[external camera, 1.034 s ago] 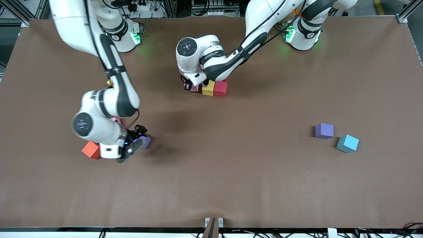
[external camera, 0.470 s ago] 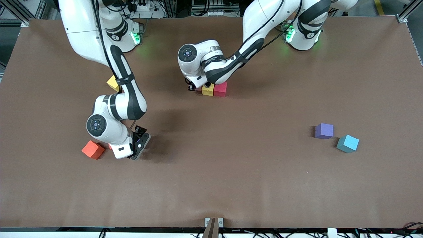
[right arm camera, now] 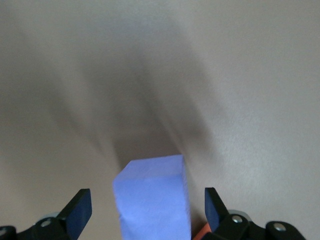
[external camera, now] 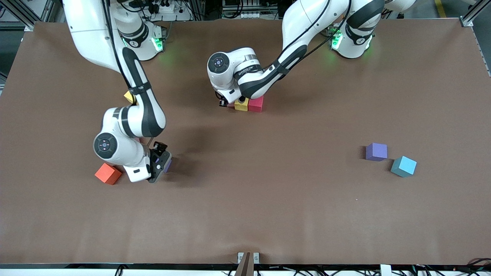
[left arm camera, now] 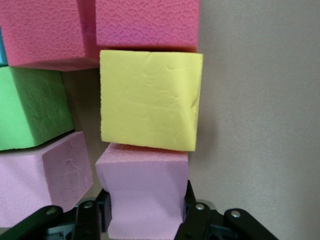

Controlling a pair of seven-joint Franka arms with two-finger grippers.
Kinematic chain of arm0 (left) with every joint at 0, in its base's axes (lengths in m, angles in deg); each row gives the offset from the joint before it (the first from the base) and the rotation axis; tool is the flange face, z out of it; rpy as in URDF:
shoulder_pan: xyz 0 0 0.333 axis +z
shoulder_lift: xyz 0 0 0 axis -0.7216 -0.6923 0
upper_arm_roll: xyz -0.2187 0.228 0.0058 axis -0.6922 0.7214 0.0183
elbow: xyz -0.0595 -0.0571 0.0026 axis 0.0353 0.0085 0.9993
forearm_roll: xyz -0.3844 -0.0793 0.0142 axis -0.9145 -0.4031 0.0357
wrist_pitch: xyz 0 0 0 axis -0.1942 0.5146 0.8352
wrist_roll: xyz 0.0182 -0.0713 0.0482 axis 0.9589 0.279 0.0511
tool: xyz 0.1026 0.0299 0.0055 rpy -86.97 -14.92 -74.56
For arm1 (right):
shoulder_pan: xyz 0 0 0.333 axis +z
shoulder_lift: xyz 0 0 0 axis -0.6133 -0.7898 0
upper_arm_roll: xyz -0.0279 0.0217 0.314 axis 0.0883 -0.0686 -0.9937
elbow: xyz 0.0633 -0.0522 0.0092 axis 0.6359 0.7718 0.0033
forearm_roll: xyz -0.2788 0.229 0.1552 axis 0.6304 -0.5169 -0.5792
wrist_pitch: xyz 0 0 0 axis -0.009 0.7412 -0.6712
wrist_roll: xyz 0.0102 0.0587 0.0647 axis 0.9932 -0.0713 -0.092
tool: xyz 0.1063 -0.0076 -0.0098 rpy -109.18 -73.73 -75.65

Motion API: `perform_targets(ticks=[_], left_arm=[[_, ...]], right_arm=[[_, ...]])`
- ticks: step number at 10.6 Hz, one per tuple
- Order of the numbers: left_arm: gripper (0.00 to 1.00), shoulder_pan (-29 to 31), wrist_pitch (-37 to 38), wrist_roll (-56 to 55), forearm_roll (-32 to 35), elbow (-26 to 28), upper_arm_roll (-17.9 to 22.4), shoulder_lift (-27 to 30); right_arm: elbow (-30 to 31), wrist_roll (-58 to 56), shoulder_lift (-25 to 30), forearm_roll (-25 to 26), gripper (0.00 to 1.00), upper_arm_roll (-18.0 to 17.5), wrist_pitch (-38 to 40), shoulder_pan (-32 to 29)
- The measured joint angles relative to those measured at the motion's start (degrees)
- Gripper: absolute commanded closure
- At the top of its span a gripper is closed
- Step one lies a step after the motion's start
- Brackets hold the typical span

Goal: Form number 2 with 11 blocks

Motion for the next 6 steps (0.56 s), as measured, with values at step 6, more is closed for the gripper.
perform_targets(ticks=[6], left_arm=[[0.55,0.01,-1.26,0.0,0.07,0.01,0.59,0.01]], right_arm=[[11.36,-9.51,2.84,0.03,0.0,-0.51,-17.35,0.03]])
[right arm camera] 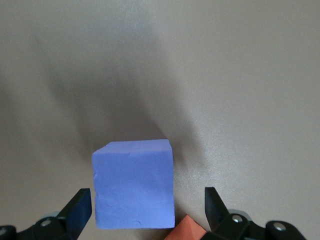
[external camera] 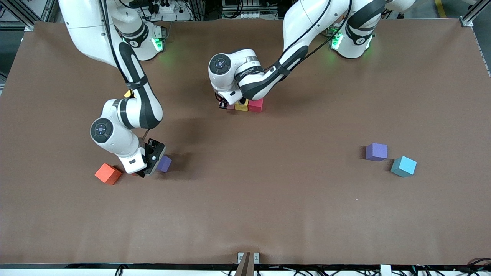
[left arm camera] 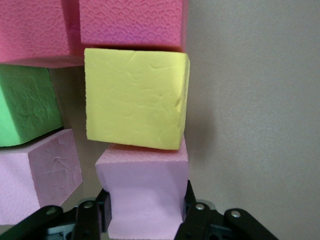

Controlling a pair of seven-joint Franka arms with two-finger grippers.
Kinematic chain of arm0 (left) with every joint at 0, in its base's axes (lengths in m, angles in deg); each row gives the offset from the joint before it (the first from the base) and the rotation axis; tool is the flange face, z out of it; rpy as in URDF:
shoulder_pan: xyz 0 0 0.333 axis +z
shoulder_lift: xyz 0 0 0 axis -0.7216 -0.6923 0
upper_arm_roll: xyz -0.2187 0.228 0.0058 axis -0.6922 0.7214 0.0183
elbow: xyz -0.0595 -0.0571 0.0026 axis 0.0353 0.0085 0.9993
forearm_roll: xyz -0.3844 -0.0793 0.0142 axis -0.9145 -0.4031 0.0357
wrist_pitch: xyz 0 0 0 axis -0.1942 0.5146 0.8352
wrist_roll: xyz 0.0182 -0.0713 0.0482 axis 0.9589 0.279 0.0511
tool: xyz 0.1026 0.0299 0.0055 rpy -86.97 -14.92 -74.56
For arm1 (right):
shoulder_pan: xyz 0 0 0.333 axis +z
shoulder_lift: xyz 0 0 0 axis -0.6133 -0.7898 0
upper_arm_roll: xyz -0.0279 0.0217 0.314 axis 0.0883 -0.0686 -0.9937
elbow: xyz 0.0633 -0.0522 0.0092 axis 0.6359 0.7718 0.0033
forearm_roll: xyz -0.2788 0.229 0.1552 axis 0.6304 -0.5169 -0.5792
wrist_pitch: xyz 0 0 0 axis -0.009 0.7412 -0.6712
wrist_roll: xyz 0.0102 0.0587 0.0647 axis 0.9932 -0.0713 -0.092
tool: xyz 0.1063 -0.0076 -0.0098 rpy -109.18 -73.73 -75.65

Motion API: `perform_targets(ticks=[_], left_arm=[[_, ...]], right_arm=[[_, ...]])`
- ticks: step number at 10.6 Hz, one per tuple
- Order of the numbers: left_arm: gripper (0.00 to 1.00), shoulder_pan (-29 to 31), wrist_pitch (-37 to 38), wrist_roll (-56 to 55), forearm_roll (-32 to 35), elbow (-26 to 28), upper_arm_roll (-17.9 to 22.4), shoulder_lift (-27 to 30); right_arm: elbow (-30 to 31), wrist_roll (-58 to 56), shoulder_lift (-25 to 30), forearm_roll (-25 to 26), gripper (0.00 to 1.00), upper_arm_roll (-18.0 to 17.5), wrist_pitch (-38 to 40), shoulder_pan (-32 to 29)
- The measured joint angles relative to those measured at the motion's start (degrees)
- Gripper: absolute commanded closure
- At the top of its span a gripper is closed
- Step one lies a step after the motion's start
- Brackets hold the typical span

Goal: Form number 2 with 11 blocks

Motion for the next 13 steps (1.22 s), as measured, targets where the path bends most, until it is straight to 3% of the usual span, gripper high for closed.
perform_targets(ticks=[3,4,5,6,7,9,10,13], left_arm=[[0.52,-0.02,0.0,0.0,0.0,0.03,0.04,0.0],[0.32,-0.02,0.0,0.0,0.0,0.03,0.06,0.0],[0.0,-0.03,-0.01,0.0,0.0,0.03,0.07,0.0],[0.0,-0.05,-0.02,0.0,0.07,0.17,0.32,-0.01],[0.0,-0.06,-0.03,0.0,0.32,0.4,0.66,-0.03],[0.0,-0.07,-0.11,0.0,1.33,0.69,0.82,-0.03],[0.0,-0.07,-0.27,0.0,1.49,0.69,0.82,-0.02],[0.0,0.14,-0.76,0.0,1.69,0.16,0.84,0.13]], right_arm=[[2.02,-0.08,-0.07,-0.01,0.0,-0.77,-3.76,0.12],[2.25,-0.08,-0.18,-0.01,0.0,-0.94,-4.94,0.15],[2.45,-0.08,-0.29,-0.01,0.0,-1.21,-5.99,0.15],[2.66,-0.08,-0.51,-0.03,0.0,-1.45,-6.55,0.15],[2.7,-0.08,-0.72,-0.04,0.07,-1.52,-6.7,0.15],[2.63,-0.08,-1.04,-0.06,0.63,-1.53,-6.96,0.15],[2.38,-0.05,-1.06,-0.07,0.81,-1.6,-6.96,0.15],[-0.75,4.16,-1.06,-0.21,0.91,-1.66,-1.24,0.15]])
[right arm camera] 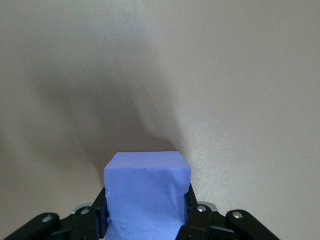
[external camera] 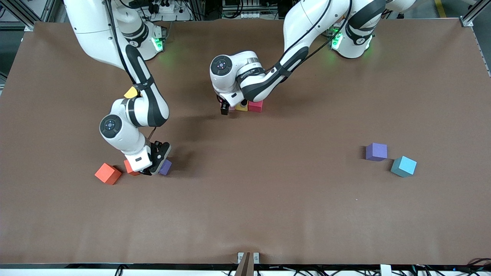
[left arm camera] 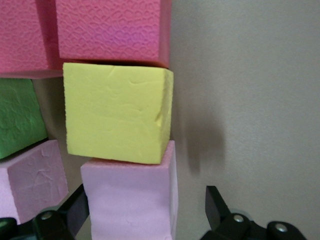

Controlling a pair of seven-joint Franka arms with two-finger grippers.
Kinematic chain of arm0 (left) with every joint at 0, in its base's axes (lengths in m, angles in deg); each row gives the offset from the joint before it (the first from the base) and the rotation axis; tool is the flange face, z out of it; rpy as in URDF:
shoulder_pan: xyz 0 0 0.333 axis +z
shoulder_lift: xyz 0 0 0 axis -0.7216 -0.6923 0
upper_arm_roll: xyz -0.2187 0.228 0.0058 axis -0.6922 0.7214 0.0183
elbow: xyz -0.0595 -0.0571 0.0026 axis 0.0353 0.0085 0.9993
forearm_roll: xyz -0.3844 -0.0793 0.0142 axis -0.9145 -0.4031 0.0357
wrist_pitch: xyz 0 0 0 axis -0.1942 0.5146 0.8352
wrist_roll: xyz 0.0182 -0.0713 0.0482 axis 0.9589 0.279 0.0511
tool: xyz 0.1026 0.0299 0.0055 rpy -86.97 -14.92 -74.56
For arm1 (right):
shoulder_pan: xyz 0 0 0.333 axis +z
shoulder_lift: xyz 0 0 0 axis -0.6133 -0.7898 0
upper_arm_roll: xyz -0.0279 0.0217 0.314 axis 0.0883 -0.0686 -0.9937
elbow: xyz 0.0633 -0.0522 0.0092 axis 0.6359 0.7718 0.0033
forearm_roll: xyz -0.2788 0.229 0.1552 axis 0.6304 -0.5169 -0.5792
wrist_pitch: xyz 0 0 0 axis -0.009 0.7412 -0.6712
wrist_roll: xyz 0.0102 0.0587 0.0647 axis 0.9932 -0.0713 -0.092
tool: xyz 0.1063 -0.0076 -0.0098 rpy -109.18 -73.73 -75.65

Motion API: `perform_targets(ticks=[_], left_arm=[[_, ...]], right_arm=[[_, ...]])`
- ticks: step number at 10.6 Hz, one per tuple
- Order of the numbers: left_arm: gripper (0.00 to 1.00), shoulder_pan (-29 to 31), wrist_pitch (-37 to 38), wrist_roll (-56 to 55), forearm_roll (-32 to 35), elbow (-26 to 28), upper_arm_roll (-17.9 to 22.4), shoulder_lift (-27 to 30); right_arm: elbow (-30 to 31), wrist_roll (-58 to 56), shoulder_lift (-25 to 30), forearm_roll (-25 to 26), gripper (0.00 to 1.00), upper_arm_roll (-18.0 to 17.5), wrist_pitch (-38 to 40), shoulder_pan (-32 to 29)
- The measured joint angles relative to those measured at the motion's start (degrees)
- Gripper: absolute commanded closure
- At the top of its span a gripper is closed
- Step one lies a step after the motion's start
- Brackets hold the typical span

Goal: Form number 2 with 11 blocks

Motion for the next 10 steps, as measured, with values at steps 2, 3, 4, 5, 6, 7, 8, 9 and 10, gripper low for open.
perform_targets(ticks=[2,3,4,5,6,7,8,9,10], left_arm=[[0.0,0.05,-0.04,0.0,0.04,-0.6,0.0,0.72],[0.0,0.05,-0.04,0.0,0.04,-0.63,0.0,1.28],[0.0,0.05,-0.04,0.0,0.04,-0.64,-0.02,1.73],[0.0,0.05,-0.04,0.0,0.04,-0.65,-0.05,2.13],[0.0,0.05,-0.06,0.0,0.04,-0.67,-0.09,2.56],[0.0,0.09,-0.07,0.0,0.04,-0.71,-0.09,3.14],[0.0,0.36,-0.07,0.19,0.04,-0.74,-0.09,3.79],[0.0,1.07,-0.06,1.23,0.04,-0.74,-0.11,4.49],[0.0,2.14,-0.01,3.19,0.04,-0.74,-0.11,5.12]], right_arm=[[-3.06,6.13,0.07,-0.03,0.92,-0.01,5.48,0.12],[-3.66,9.87,0.15,-0.05,0.92,-0.02,6.93,0.34],[-3.85,14.39,0.34,-0.08,0.92,-0.03,8.36,0.63],[-3.92,19.44,0.73,-0.1,0.92,-0.04,9.77,0.99],[-3.99,24.48,1.26,-0.1,0.92,-0.05,11.01,1.57],[-4.06,29.02,1.74,-0.1,0.93,-0.09,11.81,2.07],[-4.05,33.7,2.23,-0.13,0.94,-0.11,12.31,2.28],[-4.05,39.03,2.67,-0.3,0.94,-0.12,12.67,2.35],[-4.05,44.03,3.07,-0.41,0.94,-0.14,12.78,2.59]])
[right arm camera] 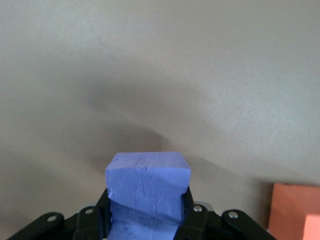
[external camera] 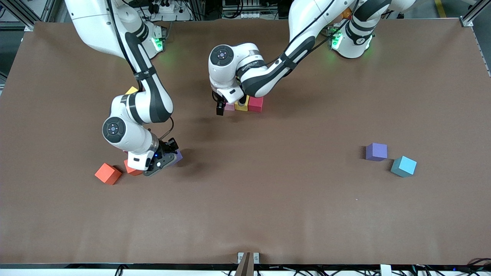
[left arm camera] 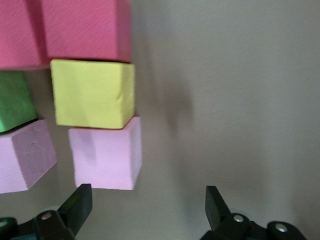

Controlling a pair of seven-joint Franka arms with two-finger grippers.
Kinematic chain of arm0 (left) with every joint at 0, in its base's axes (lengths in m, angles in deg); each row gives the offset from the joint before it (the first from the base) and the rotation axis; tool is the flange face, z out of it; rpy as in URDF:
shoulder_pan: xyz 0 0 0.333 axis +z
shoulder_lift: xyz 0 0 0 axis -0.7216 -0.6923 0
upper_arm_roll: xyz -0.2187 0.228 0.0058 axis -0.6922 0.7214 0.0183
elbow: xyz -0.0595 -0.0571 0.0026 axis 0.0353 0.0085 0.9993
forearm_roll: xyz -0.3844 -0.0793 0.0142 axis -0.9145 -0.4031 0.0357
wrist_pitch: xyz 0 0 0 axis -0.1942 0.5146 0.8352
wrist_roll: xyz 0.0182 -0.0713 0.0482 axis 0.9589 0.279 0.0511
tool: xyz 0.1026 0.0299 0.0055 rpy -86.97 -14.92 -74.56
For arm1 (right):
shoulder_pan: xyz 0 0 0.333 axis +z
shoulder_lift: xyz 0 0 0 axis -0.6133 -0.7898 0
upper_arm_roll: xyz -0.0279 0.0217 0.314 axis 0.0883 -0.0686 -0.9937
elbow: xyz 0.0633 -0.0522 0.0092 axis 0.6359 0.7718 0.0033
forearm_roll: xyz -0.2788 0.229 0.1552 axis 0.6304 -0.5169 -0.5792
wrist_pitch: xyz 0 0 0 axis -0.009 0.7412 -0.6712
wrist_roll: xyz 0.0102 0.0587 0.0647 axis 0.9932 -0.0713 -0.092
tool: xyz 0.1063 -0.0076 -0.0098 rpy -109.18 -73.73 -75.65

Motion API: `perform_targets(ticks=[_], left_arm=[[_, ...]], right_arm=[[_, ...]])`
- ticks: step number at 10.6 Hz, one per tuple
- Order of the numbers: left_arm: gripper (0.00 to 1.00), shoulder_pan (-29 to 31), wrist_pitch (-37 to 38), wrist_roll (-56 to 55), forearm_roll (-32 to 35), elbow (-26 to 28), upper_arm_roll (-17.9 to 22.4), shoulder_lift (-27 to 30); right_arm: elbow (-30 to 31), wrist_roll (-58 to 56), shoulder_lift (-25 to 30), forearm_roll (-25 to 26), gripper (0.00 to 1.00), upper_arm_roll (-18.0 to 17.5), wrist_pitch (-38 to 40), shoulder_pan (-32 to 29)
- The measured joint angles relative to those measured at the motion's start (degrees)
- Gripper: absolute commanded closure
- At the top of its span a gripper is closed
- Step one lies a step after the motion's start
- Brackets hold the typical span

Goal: Form number 2 with 11 blocks

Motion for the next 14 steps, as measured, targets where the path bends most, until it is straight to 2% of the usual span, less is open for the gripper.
perform_targets(ticks=[4,7,10,11,14], left_arm=[[0.0,6.62,3.62,12.6,0.0,0.03,-0.02,2.94],[0.0,12.99,6.21,24.17,0.0,0.02,-0.06,5.88],[0.0,21.43,9.19,38.84,-0.73,0.0,-1.45,9.05],[0.0,25.06,10.82,44.47,-0.99,0.01,-2.58,9.81],[0.0,37.85,15.92,59.46,-1.18,1.02,-8.46,10.29]], right_arm=[[0.03,17.79,1.13,-0.19,0.94,-0.21,0.22,2.76],[0.06,30.3,1.3,-0.21,0.94,-0.2,-0.21,9.16],[1.98,39.51,1.35,-0.2,0.94,0.42,-3.84,15.69],[3.17,41.73,1.34,-0.2,0.95,2.14,-4.89,18.93],[6.11,48.06,1.35,-0.2,0.96,12.16,-5.34,33.7]])
